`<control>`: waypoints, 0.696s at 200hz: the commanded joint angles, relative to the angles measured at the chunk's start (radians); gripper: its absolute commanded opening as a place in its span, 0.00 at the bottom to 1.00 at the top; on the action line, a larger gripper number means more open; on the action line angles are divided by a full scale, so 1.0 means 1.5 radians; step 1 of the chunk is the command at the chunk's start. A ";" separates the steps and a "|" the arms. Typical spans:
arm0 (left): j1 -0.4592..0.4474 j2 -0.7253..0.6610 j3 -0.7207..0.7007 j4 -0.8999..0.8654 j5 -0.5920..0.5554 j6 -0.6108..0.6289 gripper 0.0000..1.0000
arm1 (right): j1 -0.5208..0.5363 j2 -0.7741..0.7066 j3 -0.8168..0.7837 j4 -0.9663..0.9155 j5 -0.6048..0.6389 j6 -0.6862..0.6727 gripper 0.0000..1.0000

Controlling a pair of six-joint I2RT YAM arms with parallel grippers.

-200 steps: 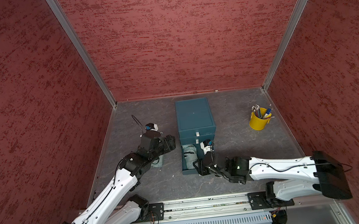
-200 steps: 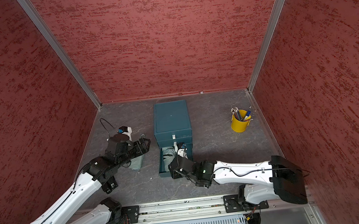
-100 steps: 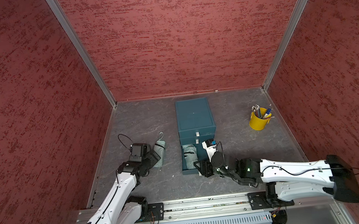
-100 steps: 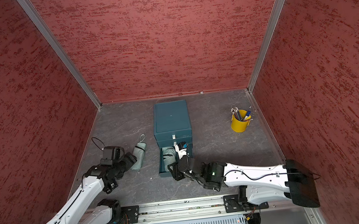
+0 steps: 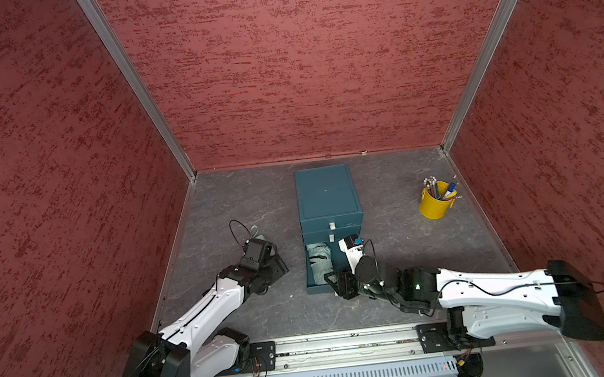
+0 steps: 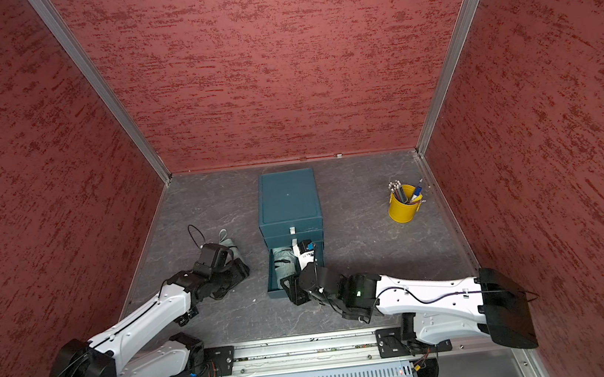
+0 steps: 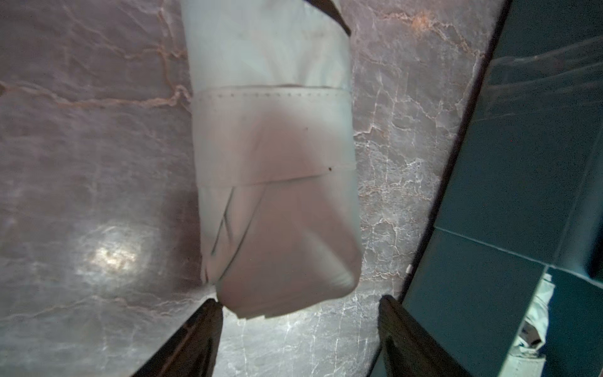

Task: Place the umbrella in the drawer by color
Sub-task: Pick up the umbrella from the center of the board.

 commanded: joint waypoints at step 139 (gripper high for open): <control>0.184 0.118 0.050 0.129 0.081 0.036 0.52 | 0.003 -0.009 0.022 -0.009 -0.008 -0.018 0.46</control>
